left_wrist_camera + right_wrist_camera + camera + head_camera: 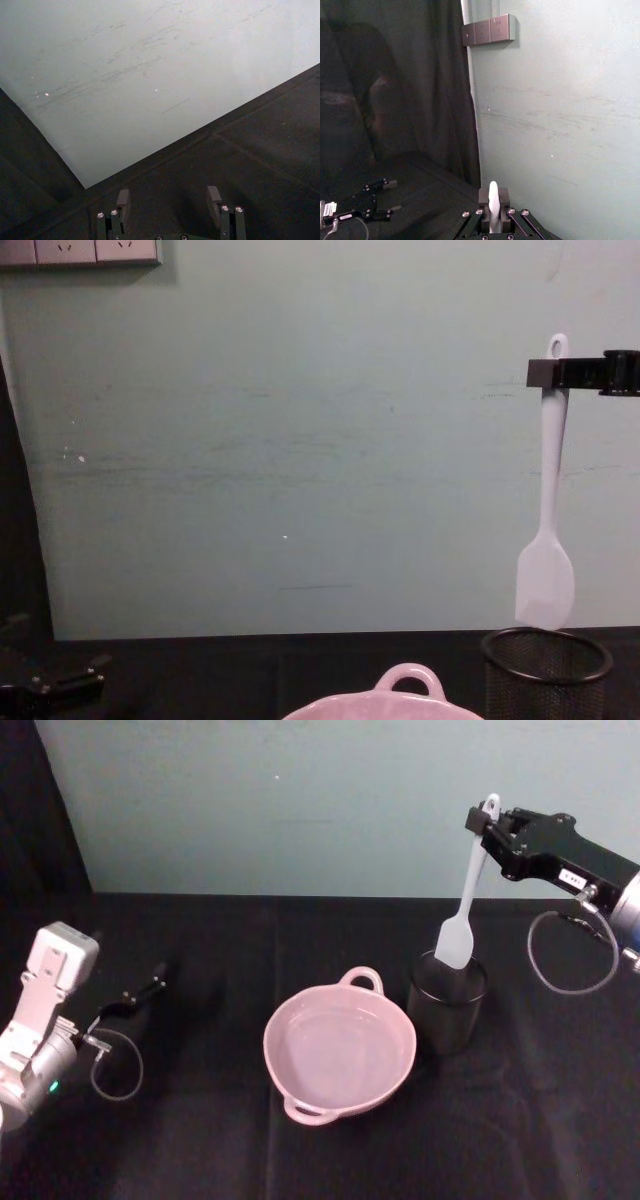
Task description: Use the one hand to pick up the spoon and stir the clear water in the bowl.
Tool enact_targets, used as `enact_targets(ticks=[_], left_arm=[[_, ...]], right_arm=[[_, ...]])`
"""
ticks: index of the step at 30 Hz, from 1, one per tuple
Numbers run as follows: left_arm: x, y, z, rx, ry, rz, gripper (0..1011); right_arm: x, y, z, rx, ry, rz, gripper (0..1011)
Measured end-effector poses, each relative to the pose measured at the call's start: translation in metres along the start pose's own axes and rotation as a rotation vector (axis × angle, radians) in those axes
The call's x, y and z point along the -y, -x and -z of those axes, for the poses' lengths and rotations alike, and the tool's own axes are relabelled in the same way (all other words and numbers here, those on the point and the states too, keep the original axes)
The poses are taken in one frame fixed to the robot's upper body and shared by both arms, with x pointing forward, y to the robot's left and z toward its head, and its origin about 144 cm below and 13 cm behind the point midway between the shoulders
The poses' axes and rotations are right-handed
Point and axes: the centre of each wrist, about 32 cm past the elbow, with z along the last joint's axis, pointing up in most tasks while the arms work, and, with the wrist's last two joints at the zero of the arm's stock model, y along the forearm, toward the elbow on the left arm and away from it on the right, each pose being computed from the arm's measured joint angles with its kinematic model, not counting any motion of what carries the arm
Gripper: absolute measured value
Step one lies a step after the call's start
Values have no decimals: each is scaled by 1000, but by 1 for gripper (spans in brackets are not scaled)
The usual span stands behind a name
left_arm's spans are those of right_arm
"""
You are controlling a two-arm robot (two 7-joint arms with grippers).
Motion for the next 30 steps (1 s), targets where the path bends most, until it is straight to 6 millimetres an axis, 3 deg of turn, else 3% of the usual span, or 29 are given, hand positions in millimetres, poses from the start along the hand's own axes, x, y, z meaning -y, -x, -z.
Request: enact_targets(ticks=[25,30], left_arm=[[0,0,0,0,0,0,1005],[0,0,0,0,0,0,1005]], right_arm=[[0,0,1,-3,1,1,113],[-7,10,2,1,-7,-29,113]])
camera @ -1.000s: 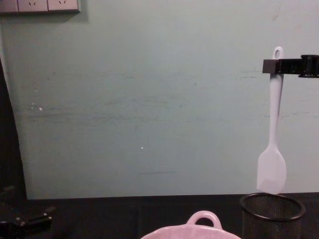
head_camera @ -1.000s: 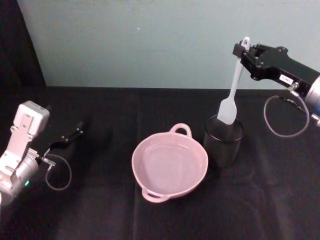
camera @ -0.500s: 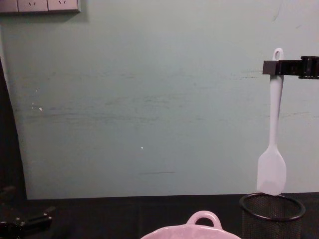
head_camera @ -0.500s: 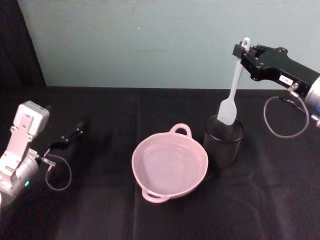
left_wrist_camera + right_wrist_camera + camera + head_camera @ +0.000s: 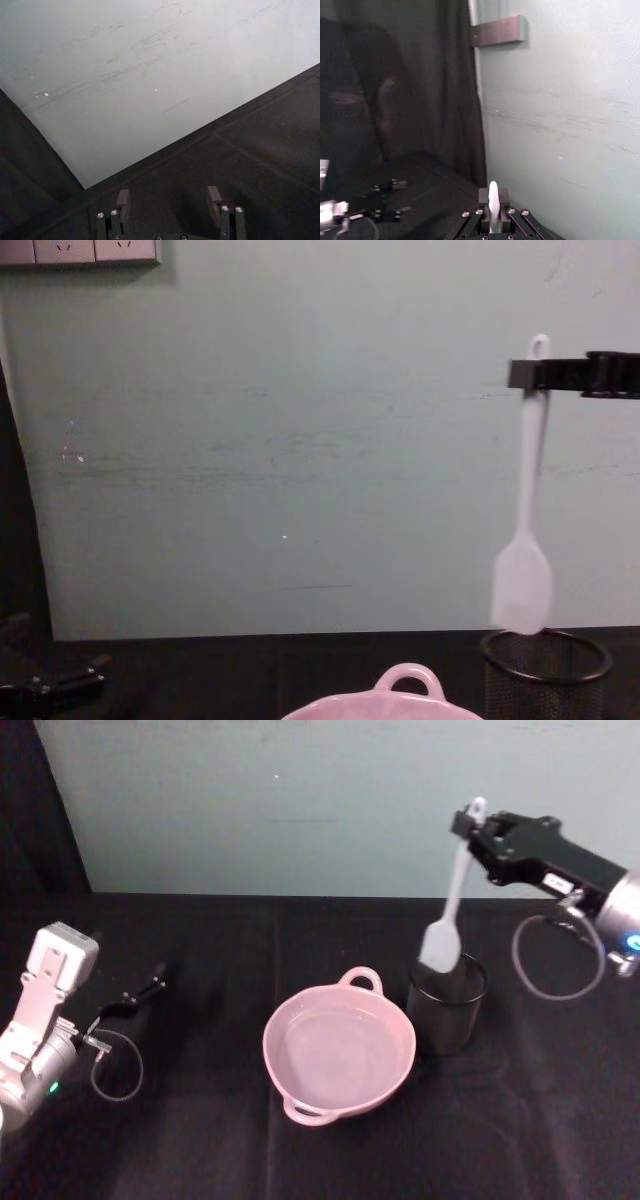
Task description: Use the one hand to pick up the spoon and stir the clear water in the bowl.
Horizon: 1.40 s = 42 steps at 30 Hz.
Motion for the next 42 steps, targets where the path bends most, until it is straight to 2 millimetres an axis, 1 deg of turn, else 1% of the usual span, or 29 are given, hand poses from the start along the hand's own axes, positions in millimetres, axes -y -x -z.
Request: enact_targets(ticks=[1,2,5,8,9,12,14,15,16,19,22,28,32,38,42], left_arm=[[0,0,0,0,0,0,1005],[0,0,0,0,0,0,1005],[0,0,0,0,0,0,1005],[0,0,0,0,0,0,1005],[0,0,0,0,0,0,1005],[0,0,0,0,0,0,1005],[0,0,0,0,0,0,1005],[0,0,0,0,0,0,1005],[0,0,0,0,0,0,1005],[0,0,0,0,0,0,1005],[0,0,0,0,0,0,1005],[0,0,0,0,0,0,1005],[0,0,0,0,0,0,1005],[0,0,0,0,0,0,1005],[0,0,0,0,0,0,1005]], right_arm=[[-4,6,1,6,-5,-21,113],[-4,6,1,6,-5,-21,113],[-17,22,3,19,-14,-83,113],[-24,31,6,22,-12,-116,113],[-30,37,9,22,-9,-138,113],[-37,45,15,23,-8,-168,113],[-42,51,23,27,-16,-195,113],[-46,54,30,28,-20,-211,113],[-46,54,30,28,-20,-211,113],[-52,61,47,25,-26,-236,113],[-53,64,60,21,-20,-249,113],[-55,69,77,6,17,-276,113],[-59,69,85,-12,34,-284,113],[-70,65,91,-40,37,-284,113],[-82,58,99,-78,34,-270,113]])
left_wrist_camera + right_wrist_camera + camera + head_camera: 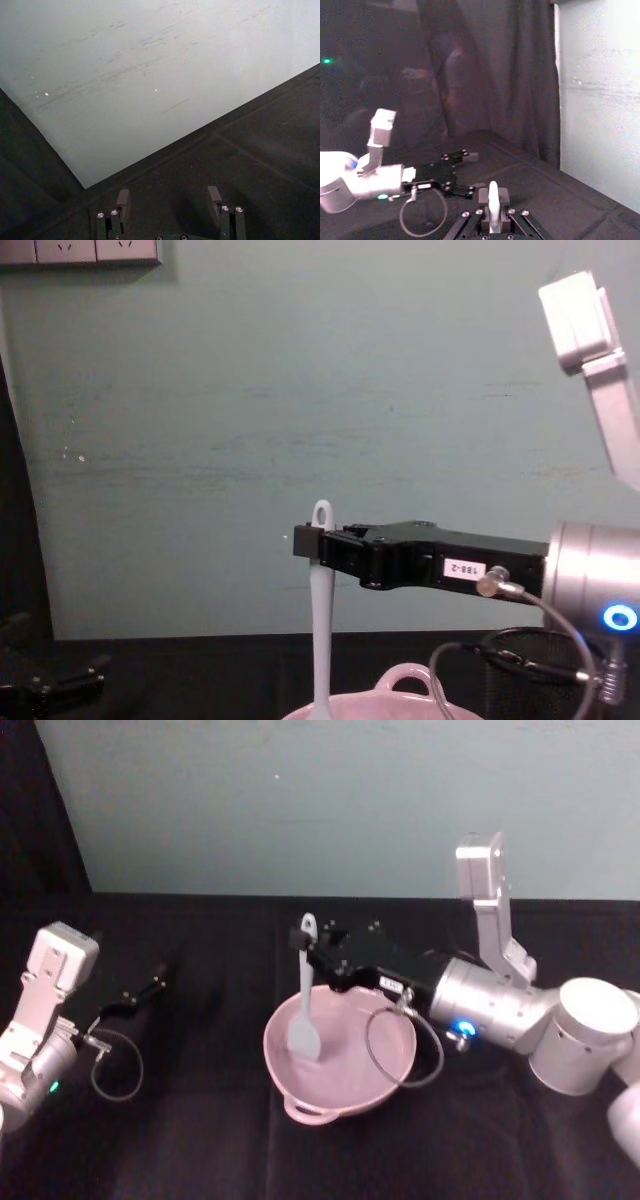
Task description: Use the one hand to pick up the spoon and stir the clear water in the bowl.
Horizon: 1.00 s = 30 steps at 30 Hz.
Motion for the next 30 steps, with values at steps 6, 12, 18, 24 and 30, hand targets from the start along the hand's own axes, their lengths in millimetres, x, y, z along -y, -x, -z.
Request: enact_targets(ticks=[6,12,18,24,30], left_arm=[[0,0,0,0,0,0,1005],[0,0,0,0,0,0,1005],[0,0,0,0,0,0,1005],[0,0,0,0,0,0,1005],[0,0,0,0,0,0,1005]], right_arm=[[-8,-16,1,2,14,29,113],[1,-27,-3,27,17,88,113],[21,-33,-9,57,18,135,113],[34,-28,-10,76,34,136,113],[33,-10,-10,80,45,70,113]])
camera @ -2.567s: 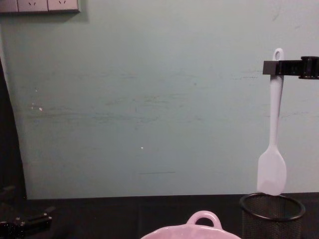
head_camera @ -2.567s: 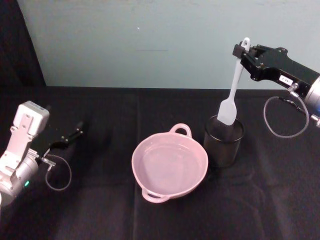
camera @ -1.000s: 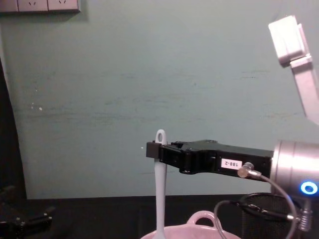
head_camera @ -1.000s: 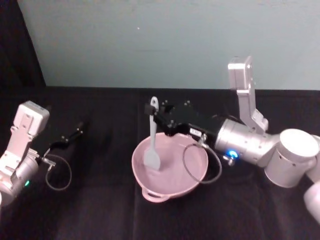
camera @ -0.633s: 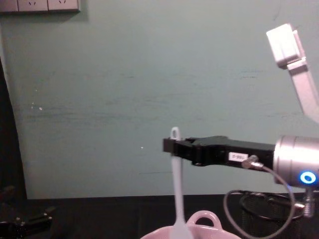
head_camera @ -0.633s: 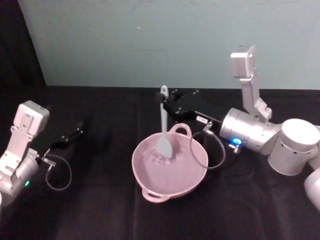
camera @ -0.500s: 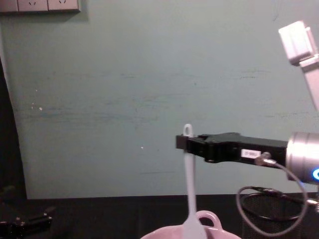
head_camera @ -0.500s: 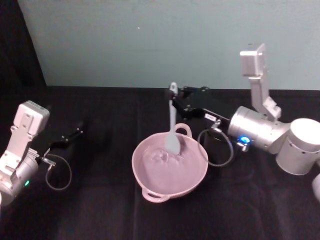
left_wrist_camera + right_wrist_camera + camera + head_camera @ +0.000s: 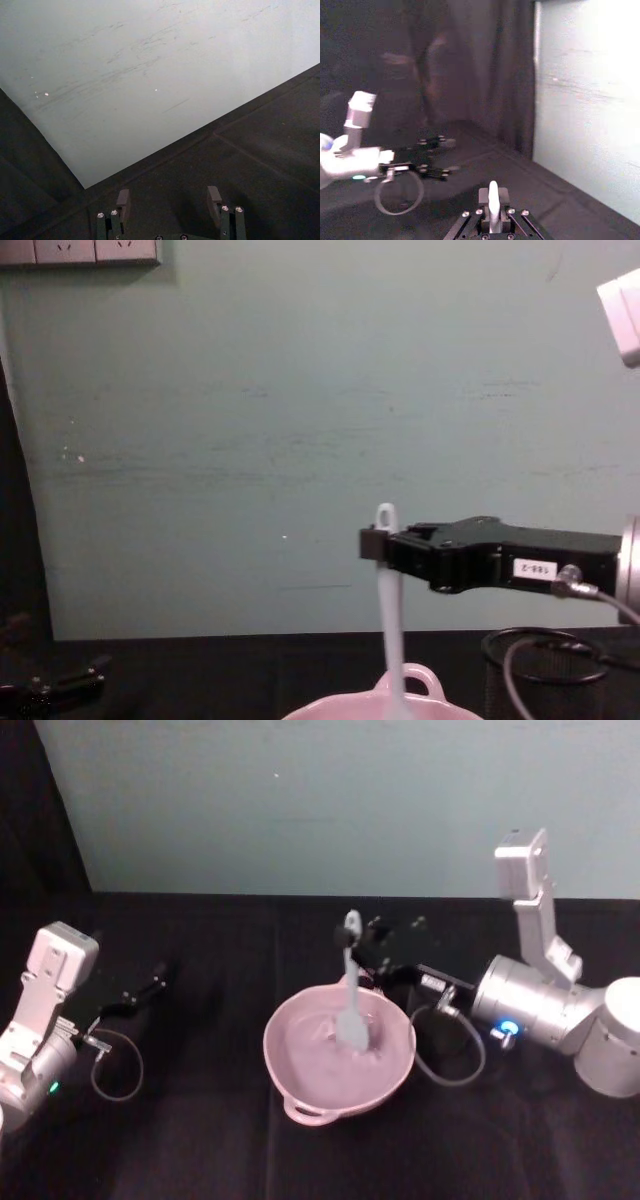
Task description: Use the one hand to pick up the spoon and stir the clear water in the bowl.
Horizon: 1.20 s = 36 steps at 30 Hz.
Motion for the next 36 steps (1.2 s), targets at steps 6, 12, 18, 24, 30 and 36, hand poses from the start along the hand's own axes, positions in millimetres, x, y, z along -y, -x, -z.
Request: enact_targets(ticks=[6,12,18,24,30,36], left_arm=[[0,0,0,0,0,0,1005],[0,0,0,0,0,0,1005],[0,0,0,0,0,0,1005],[0,0,0,0,0,0,1005],[0,0,0,0,0,0,1005],[0,0,0,0,0,0,1005]], right_arm=[[-11,20,2,-33,-23,-83,113],[-25,27,4,-73,-49,-112,113],[-33,20,7,-96,-61,-94,113],[-32,7,10,-112,-71,-37,113],[-21,-7,10,-108,-74,32,113],[-4,-18,11,-100,-74,88,113]])
